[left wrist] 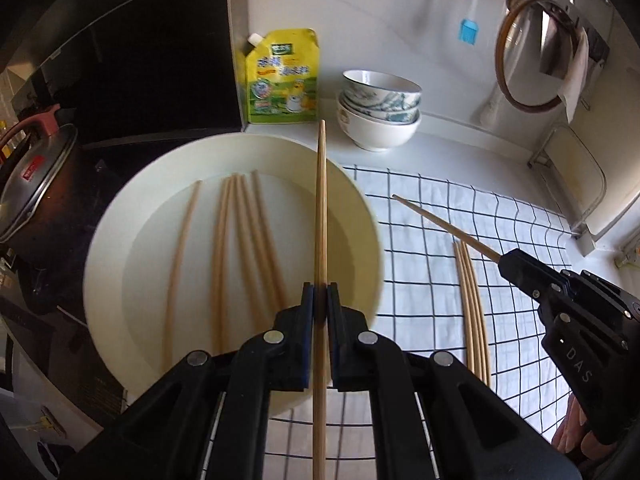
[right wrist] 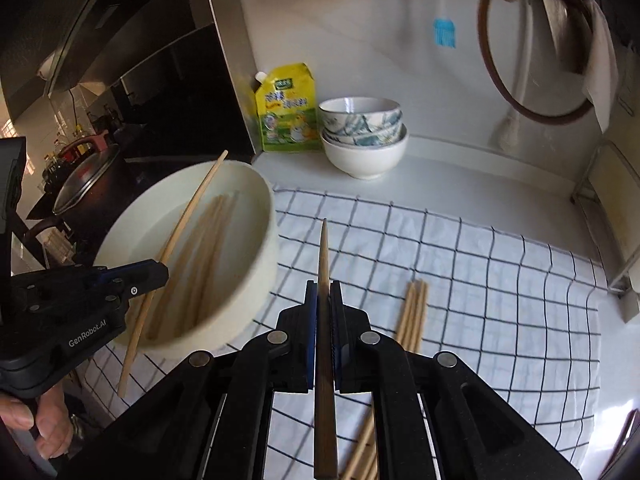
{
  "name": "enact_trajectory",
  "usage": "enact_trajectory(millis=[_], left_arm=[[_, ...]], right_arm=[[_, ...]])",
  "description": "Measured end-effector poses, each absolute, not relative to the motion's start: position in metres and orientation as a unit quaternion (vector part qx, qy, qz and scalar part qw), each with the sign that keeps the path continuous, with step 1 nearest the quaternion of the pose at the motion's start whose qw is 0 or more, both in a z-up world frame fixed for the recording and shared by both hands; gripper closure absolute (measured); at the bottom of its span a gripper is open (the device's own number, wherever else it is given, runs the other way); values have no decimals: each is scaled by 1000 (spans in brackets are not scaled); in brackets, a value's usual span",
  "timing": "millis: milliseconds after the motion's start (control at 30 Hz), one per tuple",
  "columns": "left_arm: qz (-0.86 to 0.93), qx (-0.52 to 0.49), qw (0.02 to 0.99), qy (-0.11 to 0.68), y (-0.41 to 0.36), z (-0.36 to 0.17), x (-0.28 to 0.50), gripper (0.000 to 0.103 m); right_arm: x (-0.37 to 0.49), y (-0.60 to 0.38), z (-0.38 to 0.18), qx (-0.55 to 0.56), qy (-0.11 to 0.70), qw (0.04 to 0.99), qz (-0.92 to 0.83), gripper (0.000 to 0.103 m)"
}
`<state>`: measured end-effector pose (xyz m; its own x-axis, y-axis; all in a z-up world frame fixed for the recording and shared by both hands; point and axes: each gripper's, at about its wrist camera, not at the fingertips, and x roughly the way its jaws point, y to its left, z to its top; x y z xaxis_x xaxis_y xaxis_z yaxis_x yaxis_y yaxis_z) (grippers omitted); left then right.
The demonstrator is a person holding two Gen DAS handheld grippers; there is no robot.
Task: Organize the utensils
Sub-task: 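Carry the left tool's chopstick into the basin and open it while the right tool releases its own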
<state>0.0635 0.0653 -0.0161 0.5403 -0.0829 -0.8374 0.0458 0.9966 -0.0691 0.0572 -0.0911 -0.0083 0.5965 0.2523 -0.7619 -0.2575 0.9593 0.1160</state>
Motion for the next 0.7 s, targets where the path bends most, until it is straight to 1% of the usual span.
enact_trajectory(millis=[133, 267, 500, 700], left_arm=[[-23, -36, 883, 468, 106, -3, 72, 96], [-10, -44, 881, 471, 136, -6, 81, 96], [-7, -39, 861, 507, 172, -41, 105, 96], [-11, -29, 841, 540, 184, -75, 119, 96]], right_arm=[[67, -57, 10, -8, 408, 898, 163, 97], [80, -23, 8, -15, 409, 895, 178, 97], [109, 30, -26, -18, 434, 880, 192, 97], [120, 55, -57, -30, 457, 870, 183, 97]])
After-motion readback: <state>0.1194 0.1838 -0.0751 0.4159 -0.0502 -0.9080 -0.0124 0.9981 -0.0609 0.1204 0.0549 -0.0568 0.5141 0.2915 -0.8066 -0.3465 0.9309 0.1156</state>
